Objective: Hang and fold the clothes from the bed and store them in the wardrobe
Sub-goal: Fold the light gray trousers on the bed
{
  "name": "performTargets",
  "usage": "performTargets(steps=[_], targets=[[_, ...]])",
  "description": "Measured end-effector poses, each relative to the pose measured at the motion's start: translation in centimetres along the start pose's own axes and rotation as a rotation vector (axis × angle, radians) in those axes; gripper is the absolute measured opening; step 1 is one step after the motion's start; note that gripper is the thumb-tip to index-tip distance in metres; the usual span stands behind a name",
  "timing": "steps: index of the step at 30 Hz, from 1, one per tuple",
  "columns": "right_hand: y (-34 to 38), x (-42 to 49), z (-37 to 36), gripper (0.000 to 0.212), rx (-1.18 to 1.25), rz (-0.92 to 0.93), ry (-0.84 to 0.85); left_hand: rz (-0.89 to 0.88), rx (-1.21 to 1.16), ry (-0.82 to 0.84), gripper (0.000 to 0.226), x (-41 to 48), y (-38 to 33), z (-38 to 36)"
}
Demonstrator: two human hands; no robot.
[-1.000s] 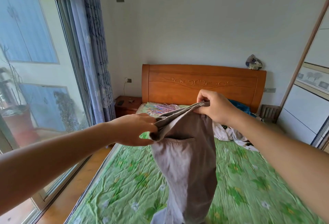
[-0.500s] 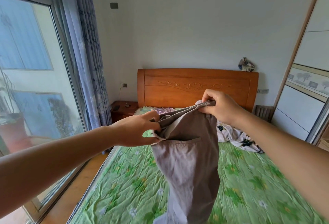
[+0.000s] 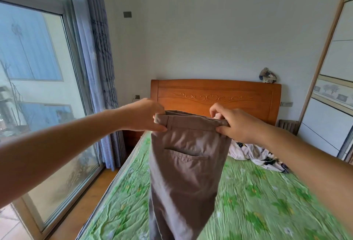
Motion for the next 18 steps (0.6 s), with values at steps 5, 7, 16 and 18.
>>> performTargets(steps=[5,7,16,18], targets=[[2.3,-0.2,-0.1,0.028,0.067,0.07,-0.021,0.011,-0.001,-0.031,0.037,0.8,-0.4,5.1],[2.3,0.3,1.3,0.012,0.089,0.038,-0.044,0.026,-0.011,-0.008,0.047,1.1,-0.5,7.1],[5.0,3.5,11.8,0.002,0.12,0.044,-0.129,-0.001,0.122,-0.105,0.026,2.0,-0.3,16.6],[5.5,4.2,14.9,0.003,0.174,0.052,-0.238,0.017,0.026,-0.241,0.021,2.1,0.2,18.9]])
Point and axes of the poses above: each hand's wrist, its own x-axis towards the middle knuckle, its own z-axis out of the back of the hand, y = z × x, the point moved 8 cm from there along x, towards the middle knuckle
